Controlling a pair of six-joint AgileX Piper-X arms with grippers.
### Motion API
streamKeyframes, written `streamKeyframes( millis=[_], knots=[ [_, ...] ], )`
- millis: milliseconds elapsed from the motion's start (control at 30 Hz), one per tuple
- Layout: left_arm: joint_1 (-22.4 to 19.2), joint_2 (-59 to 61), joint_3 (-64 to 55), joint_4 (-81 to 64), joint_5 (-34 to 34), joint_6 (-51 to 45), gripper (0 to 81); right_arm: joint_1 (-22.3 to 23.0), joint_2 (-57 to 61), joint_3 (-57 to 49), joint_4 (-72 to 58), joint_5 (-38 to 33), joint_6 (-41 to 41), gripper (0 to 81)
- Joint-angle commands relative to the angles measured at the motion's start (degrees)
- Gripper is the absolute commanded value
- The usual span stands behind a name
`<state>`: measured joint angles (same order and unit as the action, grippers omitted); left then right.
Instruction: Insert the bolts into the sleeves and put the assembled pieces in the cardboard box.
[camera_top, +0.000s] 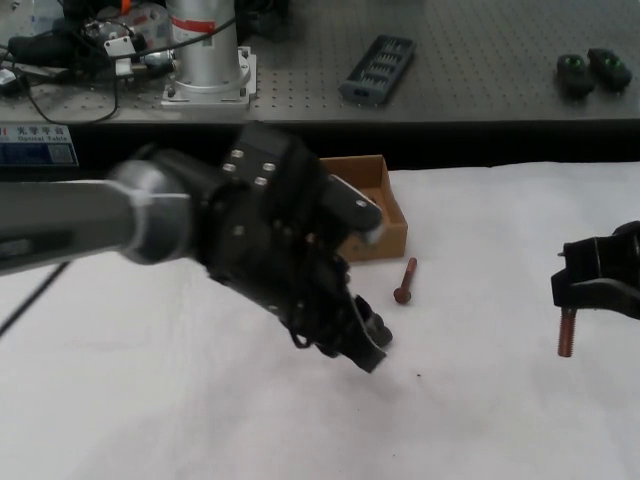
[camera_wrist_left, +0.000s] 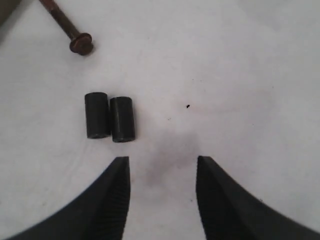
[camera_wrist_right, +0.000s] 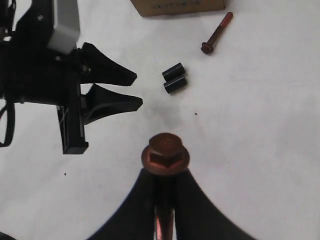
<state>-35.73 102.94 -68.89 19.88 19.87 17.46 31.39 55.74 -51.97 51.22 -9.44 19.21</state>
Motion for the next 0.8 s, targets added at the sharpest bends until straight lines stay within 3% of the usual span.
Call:
streamKeyframes(
  millis=[0,400,767],
  knots=[
    [-1.55,3.13,-3.17,0.99,-1.73,2.84,32.1,-0.64,-0.47,-0.18,-0.22,-0.14,-1.80,2.9],
    [-2.74,11.59,-10.56,0.87,-9.43,5.37,29.3,-0.72,-0.47,-0.18,-0.22,-0.14,-2.20,2.9],
    [-2.74,14.61,-12.58,0.67,-9.77,5.06,29.3,-1.62,-0.47,-0.18,-0.22,-0.14,-2.56,2.9]
  ],
)
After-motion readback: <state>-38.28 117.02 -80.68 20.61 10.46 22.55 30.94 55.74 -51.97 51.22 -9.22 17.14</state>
